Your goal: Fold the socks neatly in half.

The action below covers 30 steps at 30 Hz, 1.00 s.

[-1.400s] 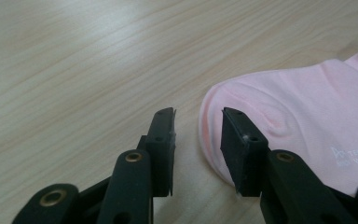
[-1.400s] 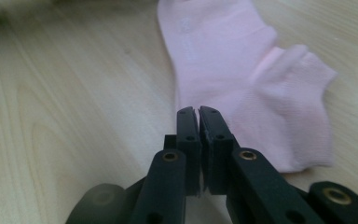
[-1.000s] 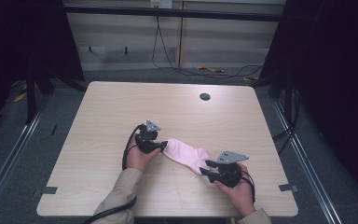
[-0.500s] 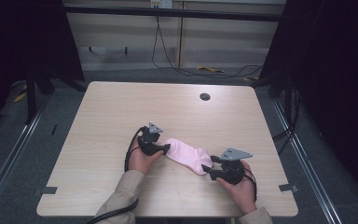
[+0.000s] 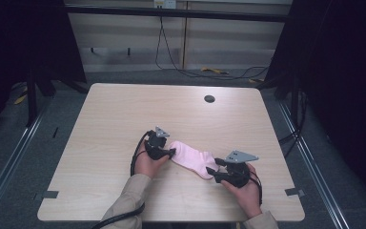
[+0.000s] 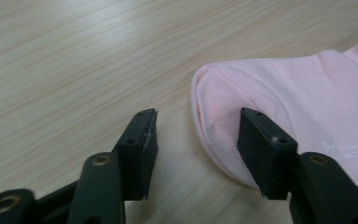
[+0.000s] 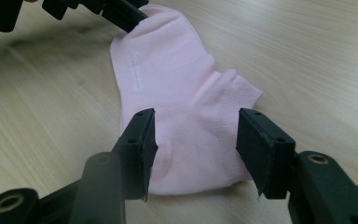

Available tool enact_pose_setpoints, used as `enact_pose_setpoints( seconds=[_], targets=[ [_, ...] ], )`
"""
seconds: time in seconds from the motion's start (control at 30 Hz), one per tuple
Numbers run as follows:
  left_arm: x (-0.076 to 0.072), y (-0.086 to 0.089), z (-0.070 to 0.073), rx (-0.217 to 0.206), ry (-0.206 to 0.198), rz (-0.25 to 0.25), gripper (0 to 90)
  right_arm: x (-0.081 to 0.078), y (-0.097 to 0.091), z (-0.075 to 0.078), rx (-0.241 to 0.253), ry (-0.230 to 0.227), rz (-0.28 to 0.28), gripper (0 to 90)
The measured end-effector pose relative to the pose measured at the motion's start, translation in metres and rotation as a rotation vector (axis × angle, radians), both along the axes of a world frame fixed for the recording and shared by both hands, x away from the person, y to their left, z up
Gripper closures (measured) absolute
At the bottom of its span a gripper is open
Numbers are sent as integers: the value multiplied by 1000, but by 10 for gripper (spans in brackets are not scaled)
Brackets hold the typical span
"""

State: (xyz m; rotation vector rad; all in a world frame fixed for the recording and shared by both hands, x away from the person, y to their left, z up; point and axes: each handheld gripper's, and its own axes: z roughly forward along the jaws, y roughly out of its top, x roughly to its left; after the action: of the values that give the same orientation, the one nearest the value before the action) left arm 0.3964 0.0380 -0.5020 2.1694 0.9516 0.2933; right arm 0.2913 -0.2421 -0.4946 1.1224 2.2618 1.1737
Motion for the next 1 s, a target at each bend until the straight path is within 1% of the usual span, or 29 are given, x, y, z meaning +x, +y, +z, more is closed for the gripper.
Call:
enact_pose_setpoints(
  seconds=[0.13, 0.2, 0.23, 0.27, 0.3, 0.33, 0.37, 0.4, 0.43, 0.47, 0.6, 0.63, 0.67, 0.7, 0.73, 0.77, 0.9, 1.0],
  targets=[
    [-1, -1, 1, -6, 11, -14, 601, 0, 1, -1, -3, 4, 4, 476],
    [-2, -3, 2, -14, 23, -27, 685, 1, 2, 0, 2, 3, 4, 488],
    [-3, -4, 2, -27, 36, -22, 721, 1, 3, 0, -1, -2, 10, 494],
    [-2, -4, 2, -30, 50, -23, 783, 1, 3, 0, 2, -5, 11, 515],
    [-2, -4, 3, -25, 54, -24, 783, 1, 3, 0, 2, -5, 11, 515],
    [-1, -4, 4, -24, 65, -33, 803, 1, 4, 0, 4, -4, 11, 534],
    [-1, -5, 5, -28, 65, -34, 828, 1, 4, 1, 3, -6, 12, 562],
    [0, -4, 7, -31, 79, -46, 855, 1, 4, 1, 2, -11, 13, 579],
    [0, -3, 7, -47, 90, -44, 867, 1, 4, 1, 1, -11, 14, 616],
    [0, -2, 8, -49, 97, -48, 870, 1, 4, 2, 1, -9, 17, 646],
    [-1, 0, 13, -47, 91, -55, 873, 2, 6, 0, -11, 2, 39, 717],
    [-1, 0, 15, -53, 85, -57, 874, 2, 6, 0, -9, 9, 39, 719],
    [-1, 1, 18, -48, 89, -61, 874, 2, 7, 0, -10, 11, 39, 734],
    [-2, 0, 19, -65, 82, -61, 874, 2, 8, 0, -12, 11, 46, 742],
    [-2, 0, 21, -70, 81, -64, 874, 2, 9, 1, -11, 10, 49, 749],
    [-2, 0, 24, -67, 77, -70, 874, 2, 9, 1, -13, 12, 52, 758],
    [-3, -2, 32, -80, 62, -86, 874, 2, 11, 1, -12, 13, 51, 753],
    [-4, -3, 36, -74, 61, -99, 874, 2, 12, 1, -8, 17, 53, 755]
  ],
)
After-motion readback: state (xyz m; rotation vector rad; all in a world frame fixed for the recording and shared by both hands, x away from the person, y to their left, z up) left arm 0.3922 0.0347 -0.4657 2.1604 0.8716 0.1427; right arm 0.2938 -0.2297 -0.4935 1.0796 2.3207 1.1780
